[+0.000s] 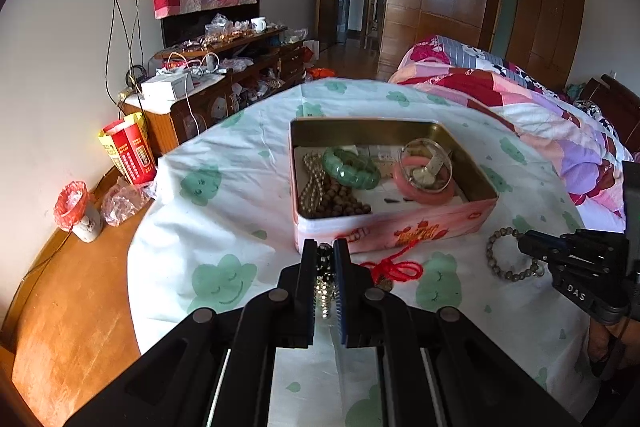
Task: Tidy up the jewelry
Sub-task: 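Close the right tool on the dark beaded bracelet while the left tool holds the gold chain, then carry gold chain and beaded bracelet into the tin and open both tools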
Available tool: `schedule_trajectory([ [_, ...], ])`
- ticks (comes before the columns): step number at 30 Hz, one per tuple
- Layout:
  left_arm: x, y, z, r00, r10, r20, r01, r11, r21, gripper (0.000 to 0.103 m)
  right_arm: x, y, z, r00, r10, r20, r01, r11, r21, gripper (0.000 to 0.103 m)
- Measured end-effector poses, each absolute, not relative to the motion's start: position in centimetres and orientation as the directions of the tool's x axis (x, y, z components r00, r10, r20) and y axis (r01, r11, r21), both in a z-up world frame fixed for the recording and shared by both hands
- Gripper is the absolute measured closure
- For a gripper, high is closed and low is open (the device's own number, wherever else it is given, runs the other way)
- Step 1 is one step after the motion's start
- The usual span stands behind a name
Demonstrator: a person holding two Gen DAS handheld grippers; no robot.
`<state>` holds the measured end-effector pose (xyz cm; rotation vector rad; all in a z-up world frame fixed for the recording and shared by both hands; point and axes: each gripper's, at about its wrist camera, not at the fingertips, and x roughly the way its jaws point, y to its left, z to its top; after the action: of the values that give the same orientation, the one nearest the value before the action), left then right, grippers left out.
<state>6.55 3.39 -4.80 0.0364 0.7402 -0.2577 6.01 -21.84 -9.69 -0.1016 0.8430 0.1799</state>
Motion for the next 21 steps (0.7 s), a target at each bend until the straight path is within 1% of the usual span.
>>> schedule_trajectory([
  [7, 6.8, 3.4, -2.2, 0.740, -0.230, -0.632, 0.262, 0.964, -0.044, 0.096, 5.0, -21.1, -5.9, 0.710, 0.162, -0.685, -0.234, 0.972, -0.014, 0.094],
  [13, 8.1, 3.0, -0.9, 0.740, -0.242, -0.628, 0.286, 0.958, -0.033, 0.096, 5.1, -20.3, -3.3, 0.745, 0.185, -0.641, -0.266, 0.963, -0.031, 0.094],
  [21, 10.4, 1.1, 0.2, 0.755, -0.210, -0.622, 0.299, 0.953, 0.042, 0.096, 7.2, -19.4, -1.1, 0.776, 0.192, -0.600, -0.292, 0.954, -0.073, 0.094],
])
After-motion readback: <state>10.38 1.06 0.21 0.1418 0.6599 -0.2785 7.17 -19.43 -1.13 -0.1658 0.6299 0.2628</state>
